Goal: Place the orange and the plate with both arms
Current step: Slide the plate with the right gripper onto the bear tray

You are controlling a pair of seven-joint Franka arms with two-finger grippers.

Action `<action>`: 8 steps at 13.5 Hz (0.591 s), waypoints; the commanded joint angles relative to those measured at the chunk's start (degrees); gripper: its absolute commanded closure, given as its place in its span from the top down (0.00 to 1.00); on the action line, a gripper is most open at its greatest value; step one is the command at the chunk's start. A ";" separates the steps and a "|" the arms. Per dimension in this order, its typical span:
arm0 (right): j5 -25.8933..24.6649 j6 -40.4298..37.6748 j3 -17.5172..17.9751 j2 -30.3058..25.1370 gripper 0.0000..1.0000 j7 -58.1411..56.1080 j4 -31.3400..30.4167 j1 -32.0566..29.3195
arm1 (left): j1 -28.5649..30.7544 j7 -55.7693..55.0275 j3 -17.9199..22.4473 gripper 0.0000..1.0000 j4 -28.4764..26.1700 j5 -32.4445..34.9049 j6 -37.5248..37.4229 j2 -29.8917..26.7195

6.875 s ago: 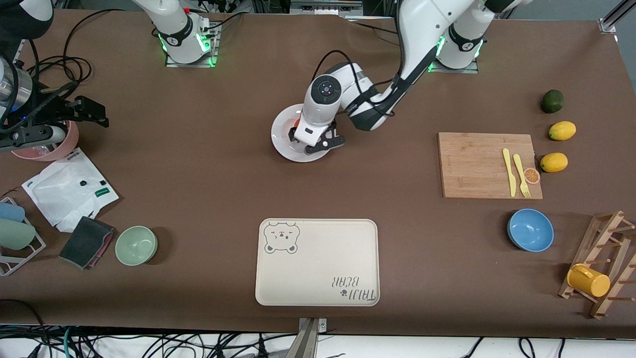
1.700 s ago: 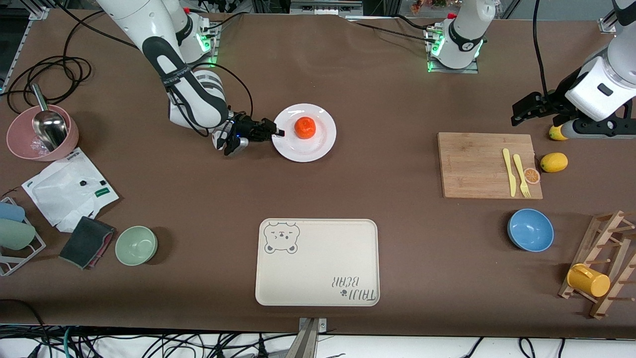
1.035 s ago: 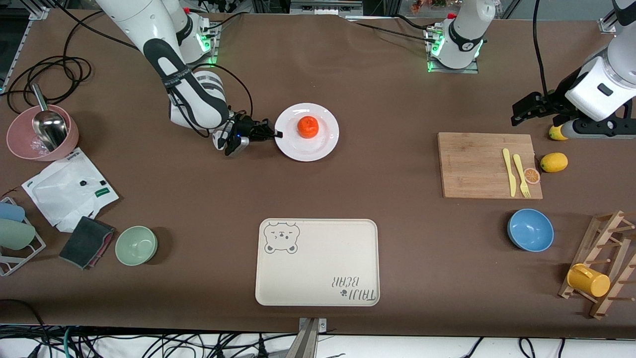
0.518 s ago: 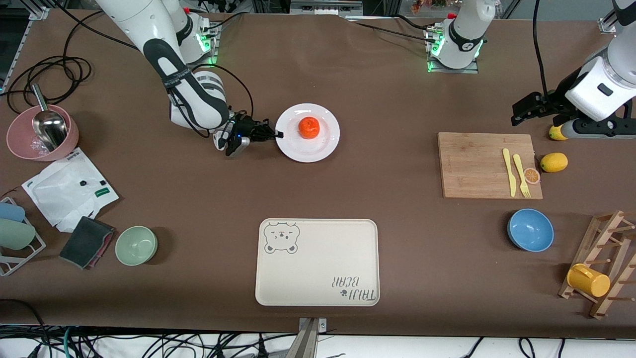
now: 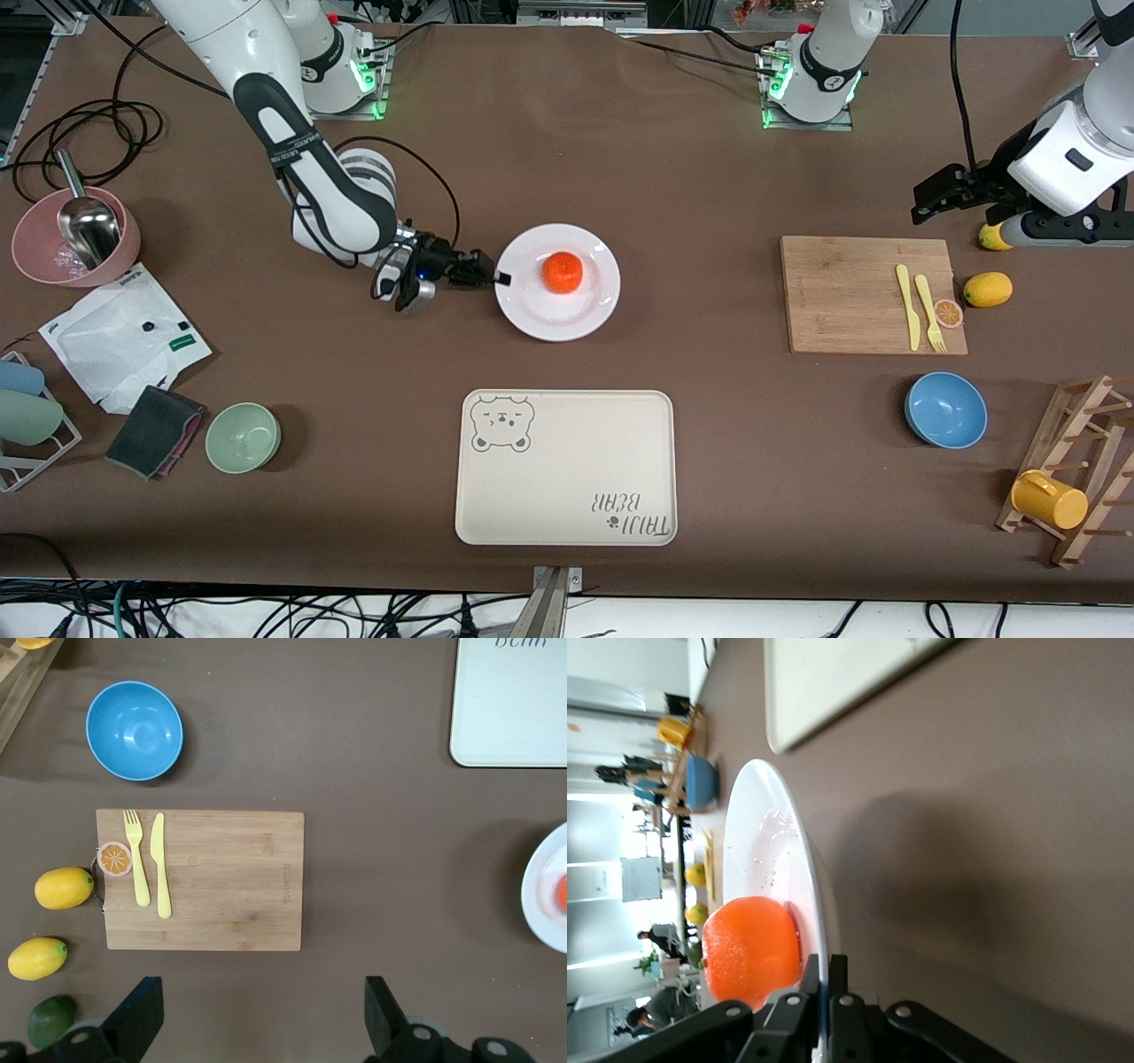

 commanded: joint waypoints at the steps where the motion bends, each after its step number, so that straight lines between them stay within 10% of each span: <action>1: -5.51 0.07 0.47 8.66 0.00 6.48 13.50 -0.69 | -0.31 0.26 0.45 1.00 0.45 -0.46 -1.03 -0.48; 8: -15.46 -0.02 0.47 14.73 0.00 14.68 23.71 -1.92 | -0.40 0.26 0.45 1.00 0.45 -0.46 -1.03 -0.48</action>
